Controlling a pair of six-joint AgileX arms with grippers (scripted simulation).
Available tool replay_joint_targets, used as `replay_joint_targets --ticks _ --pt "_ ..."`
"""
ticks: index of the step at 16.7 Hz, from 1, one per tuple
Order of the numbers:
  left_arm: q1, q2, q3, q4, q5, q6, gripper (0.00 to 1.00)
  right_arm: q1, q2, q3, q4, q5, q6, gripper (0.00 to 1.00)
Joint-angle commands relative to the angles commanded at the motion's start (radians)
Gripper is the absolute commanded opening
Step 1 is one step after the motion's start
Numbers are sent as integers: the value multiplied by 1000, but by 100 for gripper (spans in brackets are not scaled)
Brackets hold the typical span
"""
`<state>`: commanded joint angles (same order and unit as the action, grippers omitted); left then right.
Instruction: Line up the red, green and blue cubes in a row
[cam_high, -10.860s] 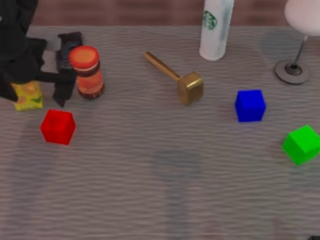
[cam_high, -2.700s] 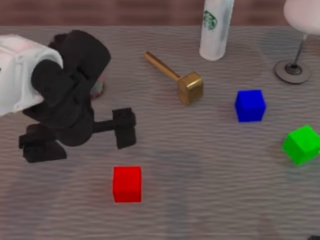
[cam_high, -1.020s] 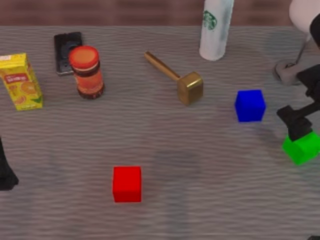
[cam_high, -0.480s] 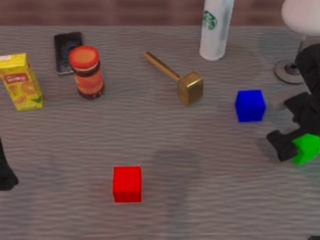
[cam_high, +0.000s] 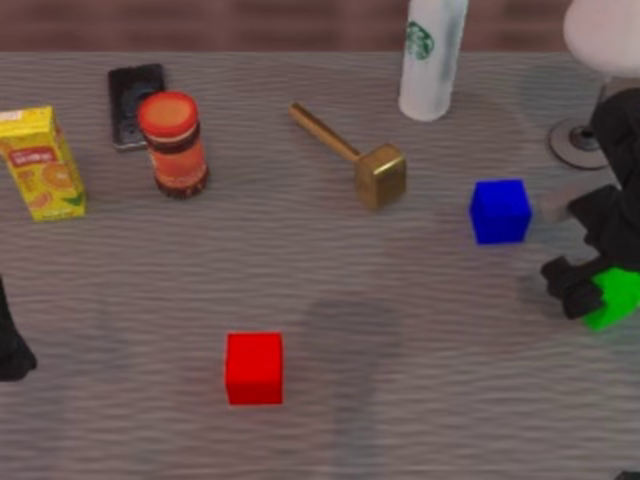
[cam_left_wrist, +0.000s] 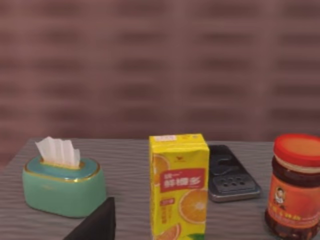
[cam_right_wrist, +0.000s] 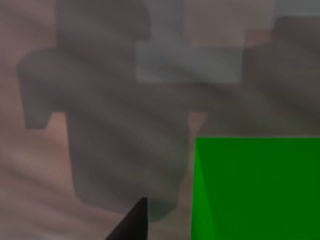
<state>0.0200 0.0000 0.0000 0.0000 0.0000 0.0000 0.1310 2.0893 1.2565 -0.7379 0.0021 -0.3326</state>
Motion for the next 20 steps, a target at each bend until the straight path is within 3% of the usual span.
replay_joint_targets --ticks 8,20 --pt "0 0 0 0 0 0 100 0 0 0 0 0 0 2" --pt "0 0 0 0 0 0 100 -1 -20 26 -42 1 1 0"
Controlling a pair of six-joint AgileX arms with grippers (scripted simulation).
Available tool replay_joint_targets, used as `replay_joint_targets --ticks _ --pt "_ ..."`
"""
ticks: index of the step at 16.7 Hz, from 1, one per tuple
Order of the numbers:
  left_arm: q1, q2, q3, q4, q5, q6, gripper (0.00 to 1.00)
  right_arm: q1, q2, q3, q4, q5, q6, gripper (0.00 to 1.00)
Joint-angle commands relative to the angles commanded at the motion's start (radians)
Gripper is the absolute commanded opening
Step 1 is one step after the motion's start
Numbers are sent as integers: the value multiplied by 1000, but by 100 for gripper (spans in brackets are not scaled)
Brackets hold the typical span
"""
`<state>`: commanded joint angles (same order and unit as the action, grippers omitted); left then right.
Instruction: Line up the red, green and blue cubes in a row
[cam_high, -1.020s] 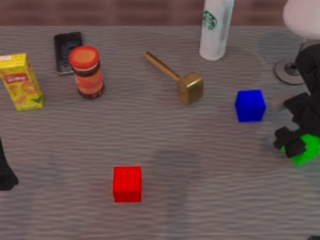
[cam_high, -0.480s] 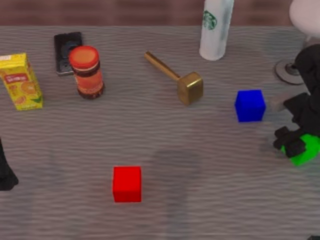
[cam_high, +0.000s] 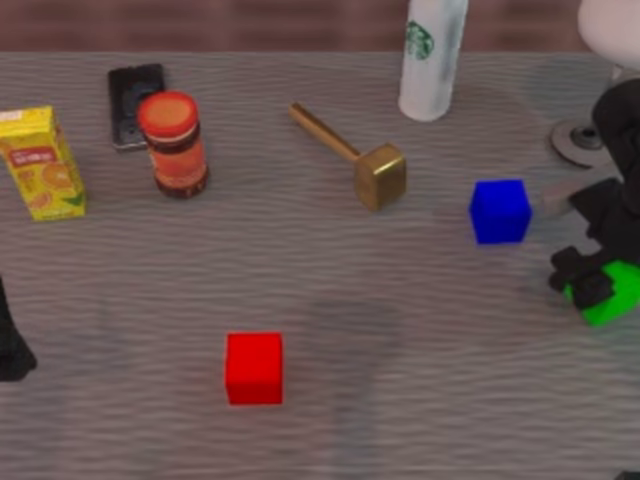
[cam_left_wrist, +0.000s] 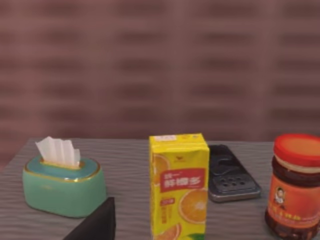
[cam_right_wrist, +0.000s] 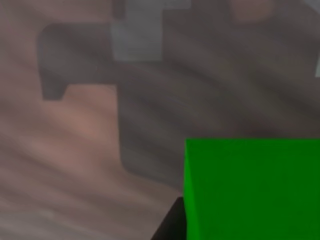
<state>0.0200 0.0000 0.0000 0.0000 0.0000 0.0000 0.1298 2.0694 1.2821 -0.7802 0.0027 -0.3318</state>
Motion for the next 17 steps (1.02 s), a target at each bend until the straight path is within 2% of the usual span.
replay_joint_targets --ticks 6,12,14,17 --pt "0 0 0 0 0 0 100 7 -94 99 -199 -1 -3 0" --pt "0 0 0 0 0 0 100 13 -94 107 -207 -1 12 0" --pt "0 0 0 0 0 0 100 51 -79 129 -219 -1 67 0" --pt "0 0 0 0 0 0 100 148 -47 180 -246 0 223 0"
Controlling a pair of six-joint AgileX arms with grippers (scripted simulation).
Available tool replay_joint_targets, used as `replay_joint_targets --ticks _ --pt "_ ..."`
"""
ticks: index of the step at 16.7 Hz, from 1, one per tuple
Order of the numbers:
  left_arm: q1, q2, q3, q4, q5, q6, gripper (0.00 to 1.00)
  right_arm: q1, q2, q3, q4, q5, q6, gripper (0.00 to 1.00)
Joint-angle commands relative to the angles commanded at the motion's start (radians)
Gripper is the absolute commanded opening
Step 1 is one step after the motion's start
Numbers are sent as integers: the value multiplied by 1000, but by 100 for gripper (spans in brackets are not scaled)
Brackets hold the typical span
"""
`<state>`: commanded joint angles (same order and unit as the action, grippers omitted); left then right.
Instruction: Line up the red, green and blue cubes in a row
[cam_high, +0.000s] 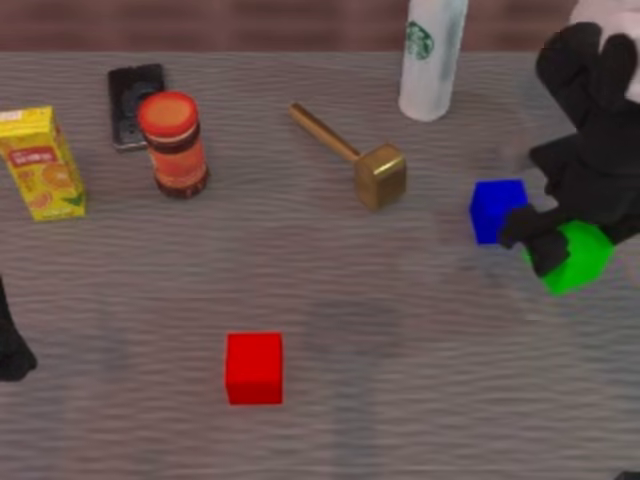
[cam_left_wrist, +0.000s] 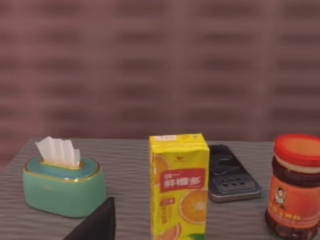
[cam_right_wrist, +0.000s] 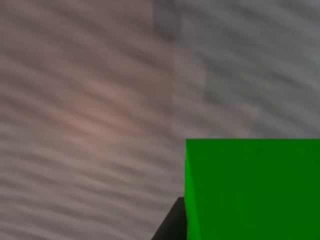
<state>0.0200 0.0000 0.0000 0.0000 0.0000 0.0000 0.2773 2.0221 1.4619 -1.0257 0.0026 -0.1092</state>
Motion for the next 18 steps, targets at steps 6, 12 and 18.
replay_joint_targets --ticks 6,12,18 --pt "0 0 0 0 0 0 100 268 63 105 -68 -2 480 0" --pt "0 0 0 0 0 0 100 505 84 188 -105 -1 880 0" --pt "0 0 0 0 0 0 100 553 79 204 -106 1 946 0"
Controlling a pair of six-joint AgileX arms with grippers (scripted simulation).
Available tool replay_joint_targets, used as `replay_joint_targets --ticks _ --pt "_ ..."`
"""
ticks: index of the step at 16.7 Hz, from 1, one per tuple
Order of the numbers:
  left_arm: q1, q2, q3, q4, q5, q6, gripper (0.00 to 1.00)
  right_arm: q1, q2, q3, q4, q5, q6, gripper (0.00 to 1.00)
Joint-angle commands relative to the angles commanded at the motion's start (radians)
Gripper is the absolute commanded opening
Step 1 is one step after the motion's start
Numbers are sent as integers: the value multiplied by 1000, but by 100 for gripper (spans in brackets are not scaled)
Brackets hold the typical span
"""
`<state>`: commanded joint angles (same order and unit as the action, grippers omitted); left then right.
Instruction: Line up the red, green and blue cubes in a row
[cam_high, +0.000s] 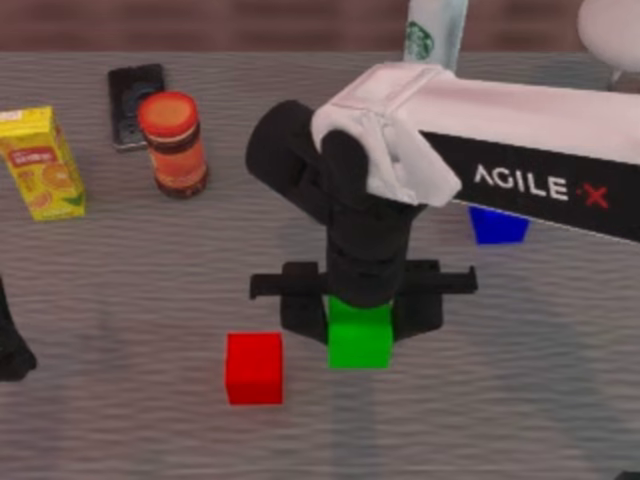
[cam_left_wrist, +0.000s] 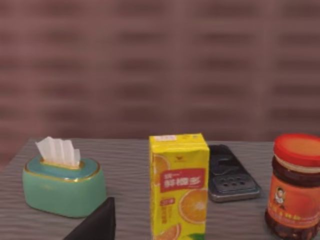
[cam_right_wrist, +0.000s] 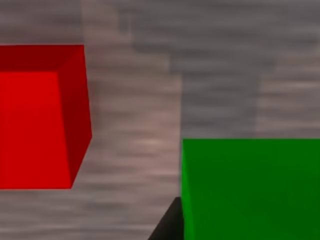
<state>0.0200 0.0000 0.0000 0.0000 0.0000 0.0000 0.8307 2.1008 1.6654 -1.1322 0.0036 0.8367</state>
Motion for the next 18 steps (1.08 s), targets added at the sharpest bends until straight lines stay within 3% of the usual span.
replay_joint_targets --ticks 3,10,14,18 --pt "0 0 0 0 0 0 100 -4 6 -16 19 -1 0 0" --pt "0 0 0 0 0 0 100 2 82 -150 234 0 4 0" --pt "0 0 0 0 0 0 100 3 85 -155 241 1 4 0" --pt "0 0 0 0 0 0 100 3 85 -155 241 1 4 30"
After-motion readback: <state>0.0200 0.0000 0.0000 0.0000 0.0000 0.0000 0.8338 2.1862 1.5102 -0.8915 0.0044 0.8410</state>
